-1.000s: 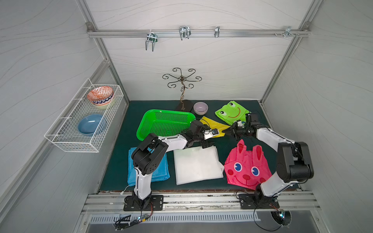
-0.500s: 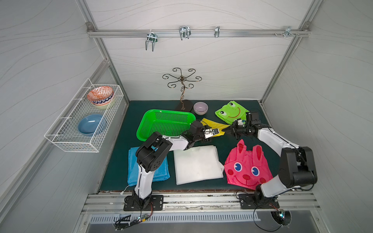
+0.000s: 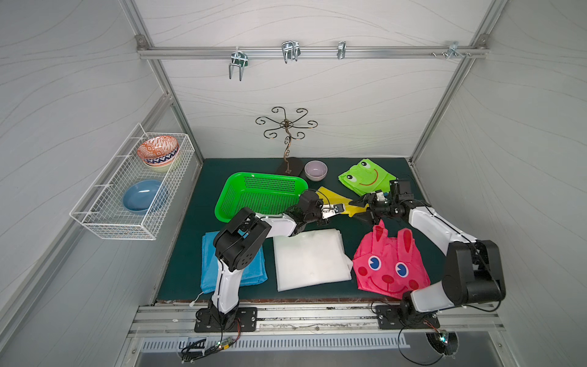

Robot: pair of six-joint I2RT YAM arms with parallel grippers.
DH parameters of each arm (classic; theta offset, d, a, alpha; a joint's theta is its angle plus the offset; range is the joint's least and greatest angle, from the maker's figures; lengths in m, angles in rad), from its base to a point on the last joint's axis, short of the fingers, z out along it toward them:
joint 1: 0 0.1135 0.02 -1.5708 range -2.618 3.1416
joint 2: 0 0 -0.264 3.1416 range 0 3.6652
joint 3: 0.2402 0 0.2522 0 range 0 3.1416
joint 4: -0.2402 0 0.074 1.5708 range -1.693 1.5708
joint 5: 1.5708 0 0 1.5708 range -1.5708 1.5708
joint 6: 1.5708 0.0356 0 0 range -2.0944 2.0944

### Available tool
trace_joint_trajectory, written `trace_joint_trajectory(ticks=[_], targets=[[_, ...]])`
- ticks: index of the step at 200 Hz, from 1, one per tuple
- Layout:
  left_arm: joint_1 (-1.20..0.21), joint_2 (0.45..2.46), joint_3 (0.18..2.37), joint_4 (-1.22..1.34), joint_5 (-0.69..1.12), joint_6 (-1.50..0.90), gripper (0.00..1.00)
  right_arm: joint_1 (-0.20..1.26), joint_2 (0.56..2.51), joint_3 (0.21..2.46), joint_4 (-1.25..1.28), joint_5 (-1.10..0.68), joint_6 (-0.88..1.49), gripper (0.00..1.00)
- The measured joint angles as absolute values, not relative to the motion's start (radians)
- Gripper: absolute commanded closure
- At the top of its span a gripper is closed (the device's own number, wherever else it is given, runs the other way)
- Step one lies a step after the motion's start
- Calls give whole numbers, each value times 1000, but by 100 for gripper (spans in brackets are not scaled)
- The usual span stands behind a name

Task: Put the folded raincoat in the basket
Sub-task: Pick up the raincoat from the center of the board.

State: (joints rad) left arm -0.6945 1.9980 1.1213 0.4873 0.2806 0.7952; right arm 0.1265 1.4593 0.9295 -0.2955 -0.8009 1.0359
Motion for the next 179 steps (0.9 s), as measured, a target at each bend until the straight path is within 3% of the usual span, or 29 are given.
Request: trace_joint_trajectory(ticks=[11, 59, 136, 159, 179], targets=[[-694, 1996, 1121, 488, 281, 789, 100, 118, 1447, 917, -310, -791, 1032, 1], [-694, 1980, 1122, 501, 281, 744, 100, 105, 1427, 908, -330, -759, 1069, 1], [-695, 1970, 1131, 532, 295, 651, 100, 142, 1485, 859, -77, -668, 1320, 1], [-698, 1970, 1131, 529, 295, 654, 100, 163, 1531, 886, -46, -651, 1375, 6], [-703, 1970, 1131, 529, 290, 661, 100, 179, 1549, 916, -60, -627, 1395, 20]])
